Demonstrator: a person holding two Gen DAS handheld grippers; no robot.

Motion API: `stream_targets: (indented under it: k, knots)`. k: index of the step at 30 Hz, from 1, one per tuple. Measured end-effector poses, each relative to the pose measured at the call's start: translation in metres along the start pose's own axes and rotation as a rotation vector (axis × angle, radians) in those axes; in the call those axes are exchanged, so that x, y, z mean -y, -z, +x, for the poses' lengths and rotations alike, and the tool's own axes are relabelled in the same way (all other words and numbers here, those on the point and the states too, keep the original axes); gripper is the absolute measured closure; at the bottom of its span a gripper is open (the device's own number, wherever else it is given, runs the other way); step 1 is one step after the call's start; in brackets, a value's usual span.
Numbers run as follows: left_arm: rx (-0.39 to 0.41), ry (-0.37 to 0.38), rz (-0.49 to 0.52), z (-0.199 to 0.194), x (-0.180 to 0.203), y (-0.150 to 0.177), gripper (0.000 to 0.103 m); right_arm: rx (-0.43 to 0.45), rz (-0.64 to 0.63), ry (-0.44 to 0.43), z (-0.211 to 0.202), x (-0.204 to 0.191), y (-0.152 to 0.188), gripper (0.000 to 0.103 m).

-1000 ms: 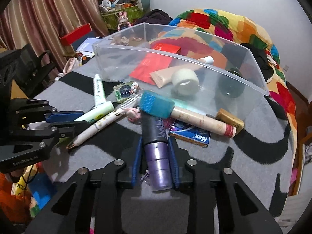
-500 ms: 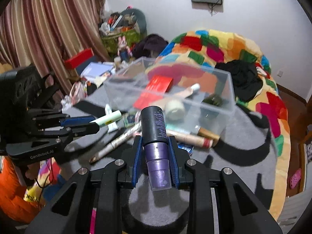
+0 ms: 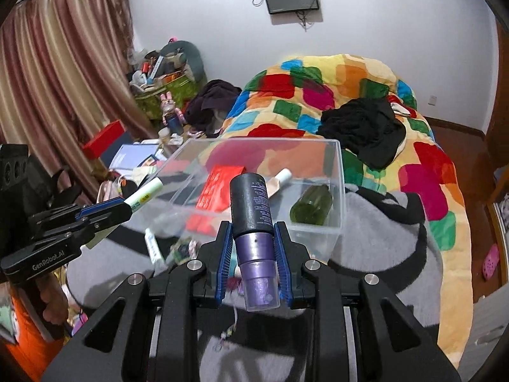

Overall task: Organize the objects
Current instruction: 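Place the white pen and purple spray can into the clear bin and release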

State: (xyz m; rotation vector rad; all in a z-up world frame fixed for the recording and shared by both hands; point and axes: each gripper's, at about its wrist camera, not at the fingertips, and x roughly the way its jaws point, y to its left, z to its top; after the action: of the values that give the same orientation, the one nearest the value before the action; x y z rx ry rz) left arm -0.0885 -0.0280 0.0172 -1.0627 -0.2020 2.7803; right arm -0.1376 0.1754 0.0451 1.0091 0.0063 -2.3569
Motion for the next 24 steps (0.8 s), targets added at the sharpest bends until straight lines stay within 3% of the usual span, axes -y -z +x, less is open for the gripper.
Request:
stream_targets:
  k: [10,24]
  knots:
    - [-0.01,-0.043,0.017,0.027,-0.004,-0.026,0.088,0.011,-0.007,0.05,0.021,0.001,-0.03,0.079]
    - [-0.092,-0.037,0.025,0.072,0.0,-0.035,0.088,-0.132,-0.024,0.078,0.08,0.012,-0.039,0.079]
